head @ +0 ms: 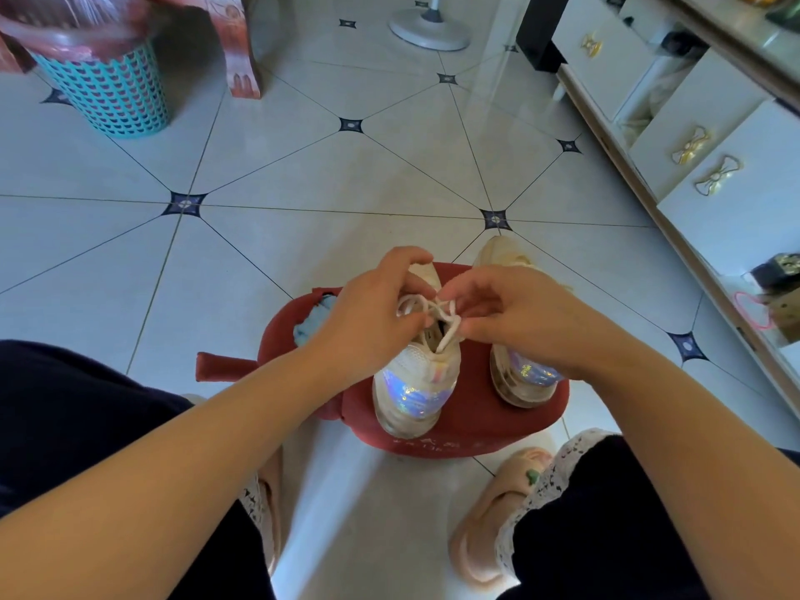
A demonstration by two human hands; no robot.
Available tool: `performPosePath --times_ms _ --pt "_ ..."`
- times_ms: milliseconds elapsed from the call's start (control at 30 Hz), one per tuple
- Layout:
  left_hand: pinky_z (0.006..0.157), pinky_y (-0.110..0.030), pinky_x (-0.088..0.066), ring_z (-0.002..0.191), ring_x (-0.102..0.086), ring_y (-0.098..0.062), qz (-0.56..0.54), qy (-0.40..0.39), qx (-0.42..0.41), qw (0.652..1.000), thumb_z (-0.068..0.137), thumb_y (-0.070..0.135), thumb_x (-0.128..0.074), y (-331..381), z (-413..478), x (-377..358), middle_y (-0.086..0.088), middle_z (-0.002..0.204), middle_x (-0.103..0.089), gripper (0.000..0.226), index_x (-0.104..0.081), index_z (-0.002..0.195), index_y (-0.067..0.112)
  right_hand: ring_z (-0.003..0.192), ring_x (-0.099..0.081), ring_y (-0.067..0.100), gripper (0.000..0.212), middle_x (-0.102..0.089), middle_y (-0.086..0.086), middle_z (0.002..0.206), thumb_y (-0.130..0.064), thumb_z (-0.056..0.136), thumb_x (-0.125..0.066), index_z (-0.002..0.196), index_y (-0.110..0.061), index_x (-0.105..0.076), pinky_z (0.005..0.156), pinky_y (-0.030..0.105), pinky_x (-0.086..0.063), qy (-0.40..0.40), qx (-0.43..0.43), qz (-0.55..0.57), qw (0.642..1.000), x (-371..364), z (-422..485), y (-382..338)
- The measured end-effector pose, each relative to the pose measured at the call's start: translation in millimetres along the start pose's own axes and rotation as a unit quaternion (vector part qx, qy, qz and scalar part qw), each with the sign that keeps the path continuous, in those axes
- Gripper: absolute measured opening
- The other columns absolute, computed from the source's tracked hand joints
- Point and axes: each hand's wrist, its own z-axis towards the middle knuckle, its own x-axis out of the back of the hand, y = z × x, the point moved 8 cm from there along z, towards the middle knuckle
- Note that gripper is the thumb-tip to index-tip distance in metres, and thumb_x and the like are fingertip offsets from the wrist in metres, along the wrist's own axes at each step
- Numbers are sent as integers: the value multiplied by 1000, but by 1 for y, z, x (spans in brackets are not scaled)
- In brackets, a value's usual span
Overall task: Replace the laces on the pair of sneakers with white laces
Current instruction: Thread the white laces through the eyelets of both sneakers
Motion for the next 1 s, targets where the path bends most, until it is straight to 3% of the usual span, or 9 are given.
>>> performPosePath --times_ms 100,233,367,467,567,667,800,867,1000 --pt "84 -15 -44 95 -60 -5 -27 -11 9 1000 78 9 -67 0 -4 -4 8 104 -64 62 -36 131 19 72 -57 -2 13 -68 -9 80 -15 77 -70 88 -22 -72 71 11 -42 24 31 -91 995 -6 1 -4" --pt "86 -15 -48 102 -61 -4 -124 -16 46 991 78 -1 -64 -2 -7 -5 5 110 -60 58 -39 124 24 79 -60 15 11 -69 1 80 -22 80 -64 82 -20 -75 74 30 -42 60 74 -243 965 -18 4 -14" --pt "86 -14 -47 108 -56 -4 -189 -27 68 979 78 3 -66 -5 -10 -7 4 119 -53 57 -37 119 30 86 -57 24 15 -58 5 82 -13 85 -54 80 -14 -68 74 35 -43 37 90 -333 938 -28 8 -18" --pt "82 0 -36 105 -52 -1 -59 -37 28 997 78 5 -67 1 -10 -8 4 123 -52 65 -36 132 21 87 -59 20 25 -67 7 87 -2 85 -50 92 -16 -70 78 30 -44 -10 60 -231 971 -24 5 -15" --pt "88 -10 -41 109 -55 -7 -14 -32 16 999 79 1 -63 4 -8 -8 3 123 -55 60 -40 132 16 86 -64 19 33 -68 8 90 8 81 -54 94 -18 -69 83 28 -51 4 16 -35 999 0 -1 -14" --pt "95 -25 -43 107 -58 -12 9 -26 34 999 78 0 -62 4 -5 -8 1 115 -62 49 -52 123 14 78 -63 7 28 -67 -5 87 -2 77 -65 92 -26 -65 67 8 -45 52 7 -72 996 23 -3 -5" --pt "72 -8 -33 91 -59 -11 82 -18 23 996 79 8 -65 4 -2 -9 2 95 -69 24 -68 102 16 77 -59 3 42 -59 -10 89 -10 78 -69 114 -27 -57 62 3 -41 35 -47 -128 990 23 -3 14" --pt "67 -6 -30 87 -57 -10 85 -19 26 996 80 10 -65 3 -1 -9 -1 92 -69 18 -71 96 15 84 -61 5 44 -60 -9 95 -14 78 -70 119 -25 -58 72 7 -43 16 -53 -146 988 13 -1 20" --pt "63 -10 -26 86 -54 -10 122 -18 2 992 80 14 -66 8 0 -7 -4 92 -70 18 -73 97 16 100 -61 15 38 -65 -1 106 -17 81 -68 118 -15 -63 95 31 -45 -7 -58 -127 990 -6 5 28"
